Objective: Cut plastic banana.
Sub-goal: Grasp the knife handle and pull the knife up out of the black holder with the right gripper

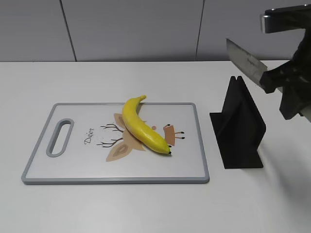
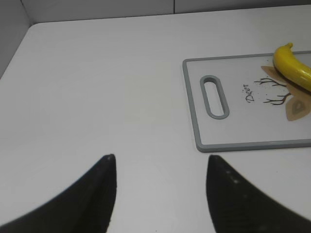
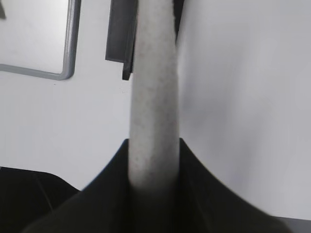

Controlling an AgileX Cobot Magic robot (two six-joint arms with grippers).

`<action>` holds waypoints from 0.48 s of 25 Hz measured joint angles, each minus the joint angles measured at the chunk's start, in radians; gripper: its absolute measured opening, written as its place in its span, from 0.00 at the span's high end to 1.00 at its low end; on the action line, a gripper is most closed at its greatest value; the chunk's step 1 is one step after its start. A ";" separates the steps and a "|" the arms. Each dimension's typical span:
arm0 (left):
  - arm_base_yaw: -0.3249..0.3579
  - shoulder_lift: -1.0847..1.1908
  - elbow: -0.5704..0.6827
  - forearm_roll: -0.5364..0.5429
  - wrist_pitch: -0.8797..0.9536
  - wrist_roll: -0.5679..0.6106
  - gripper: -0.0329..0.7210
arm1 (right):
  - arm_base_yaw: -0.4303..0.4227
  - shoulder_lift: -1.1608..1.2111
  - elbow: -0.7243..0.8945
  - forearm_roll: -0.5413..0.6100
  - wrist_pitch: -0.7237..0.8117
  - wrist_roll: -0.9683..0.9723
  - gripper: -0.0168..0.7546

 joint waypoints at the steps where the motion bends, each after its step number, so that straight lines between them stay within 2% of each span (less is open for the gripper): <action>1: 0.000 0.000 0.000 0.000 0.000 0.000 0.20 | 0.000 -0.007 0.000 -0.011 0.001 -0.004 0.75; 5: 0.000 0.000 0.000 0.000 0.000 0.000 0.20 | 0.000 -0.027 -0.005 -0.026 0.001 -0.087 0.75; 12: 0.000 0.000 0.000 0.000 -0.003 0.009 0.20 | 0.000 -0.029 -0.060 0.045 -0.003 -0.470 0.75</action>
